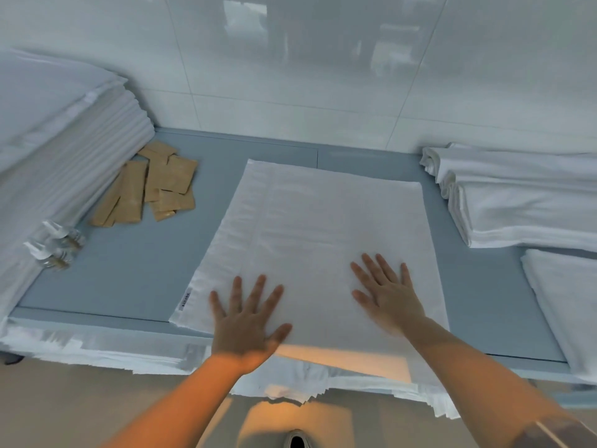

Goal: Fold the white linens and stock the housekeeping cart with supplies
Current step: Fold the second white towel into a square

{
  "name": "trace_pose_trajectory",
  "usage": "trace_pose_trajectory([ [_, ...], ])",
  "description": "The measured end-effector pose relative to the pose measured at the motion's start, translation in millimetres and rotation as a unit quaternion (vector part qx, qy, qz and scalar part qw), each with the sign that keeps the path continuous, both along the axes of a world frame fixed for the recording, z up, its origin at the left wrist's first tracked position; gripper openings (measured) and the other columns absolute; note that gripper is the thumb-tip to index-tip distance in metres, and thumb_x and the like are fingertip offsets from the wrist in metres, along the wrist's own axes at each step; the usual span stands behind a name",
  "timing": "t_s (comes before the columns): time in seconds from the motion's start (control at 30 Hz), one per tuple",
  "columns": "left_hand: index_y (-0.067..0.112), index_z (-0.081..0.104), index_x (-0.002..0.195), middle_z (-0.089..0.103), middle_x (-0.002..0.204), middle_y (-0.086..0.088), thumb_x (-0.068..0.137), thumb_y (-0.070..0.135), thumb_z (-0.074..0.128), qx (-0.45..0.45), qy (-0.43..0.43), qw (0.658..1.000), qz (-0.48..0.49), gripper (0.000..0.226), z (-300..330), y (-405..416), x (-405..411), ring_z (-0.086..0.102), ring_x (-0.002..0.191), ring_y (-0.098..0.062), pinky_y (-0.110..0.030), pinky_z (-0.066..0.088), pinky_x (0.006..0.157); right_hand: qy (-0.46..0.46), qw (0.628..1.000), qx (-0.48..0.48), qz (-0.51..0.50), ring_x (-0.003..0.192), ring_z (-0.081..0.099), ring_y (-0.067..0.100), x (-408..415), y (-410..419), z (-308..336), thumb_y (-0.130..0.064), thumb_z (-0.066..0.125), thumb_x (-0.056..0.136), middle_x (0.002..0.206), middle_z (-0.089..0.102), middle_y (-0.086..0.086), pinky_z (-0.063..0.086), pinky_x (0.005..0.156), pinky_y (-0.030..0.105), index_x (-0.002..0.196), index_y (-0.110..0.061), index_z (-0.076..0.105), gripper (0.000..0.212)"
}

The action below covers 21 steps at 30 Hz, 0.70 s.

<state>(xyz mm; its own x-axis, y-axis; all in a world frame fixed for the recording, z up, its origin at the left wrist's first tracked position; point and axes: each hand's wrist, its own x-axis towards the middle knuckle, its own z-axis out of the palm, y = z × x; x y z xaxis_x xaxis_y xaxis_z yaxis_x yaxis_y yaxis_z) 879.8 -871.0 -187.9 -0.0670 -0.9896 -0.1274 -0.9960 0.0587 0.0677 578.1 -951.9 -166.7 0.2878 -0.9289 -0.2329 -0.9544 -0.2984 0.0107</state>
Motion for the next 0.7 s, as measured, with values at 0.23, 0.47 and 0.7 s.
trace_pose_trajectory([
  [0.23, 0.045, 0.015, 0.146, 0.006, 0.160, 0.008, 0.078, 0.074, -0.001, 0.037, 0.011, 0.999, 0.036, 0.076, 26, 27, -20, -0.011, 0.146, -0.027, -0.061, -0.024, 0.105, 0.005, 1.000, 0.001, 0.011, 0.144, -0.024, 0.013, 5, 46, 0, -0.066, -0.009, 0.086, 0.155, -0.025, -0.016, -0.013, 0.116, 0.052, 0.142, -0.046, -0.024, 0.061],
  [0.47, 0.037, 0.006, 0.152, -0.004, 0.161, 0.003, 0.093, 0.063, 0.021, 0.004, 0.072, 0.982, -0.174, 0.066, 12, -42, -102, -0.015, 0.146, -0.029, -0.055, -0.018, 0.112, 0.017, 1.000, -0.018, 0.011, 0.142, -0.027, 0.009, 5, 50, -5, -0.068, -0.007, 0.088, 0.154, -0.025, -0.018, -0.013, 0.117, 0.049, 0.145, -0.046, -0.020, 0.062],
  [0.7, 0.044, -0.002, 0.149, -0.009, 0.159, 0.013, 0.081, 0.074, 0.002, -0.026, 0.017, 0.998, -0.045, 0.075, -9, -107, -21, -0.013, 0.147, -0.017, -0.052, -0.012, 0.114, 0.023, 0.999, -0.020, 0.012, 0.141, -0.029, 0.007, 4, 45, -6, -0.067, -0.009, 0.087, 0.152, -0.029, -0.021, -0.011, 0.117, 0.048, 0.143, -0.049, -0.022, 0.059],
])
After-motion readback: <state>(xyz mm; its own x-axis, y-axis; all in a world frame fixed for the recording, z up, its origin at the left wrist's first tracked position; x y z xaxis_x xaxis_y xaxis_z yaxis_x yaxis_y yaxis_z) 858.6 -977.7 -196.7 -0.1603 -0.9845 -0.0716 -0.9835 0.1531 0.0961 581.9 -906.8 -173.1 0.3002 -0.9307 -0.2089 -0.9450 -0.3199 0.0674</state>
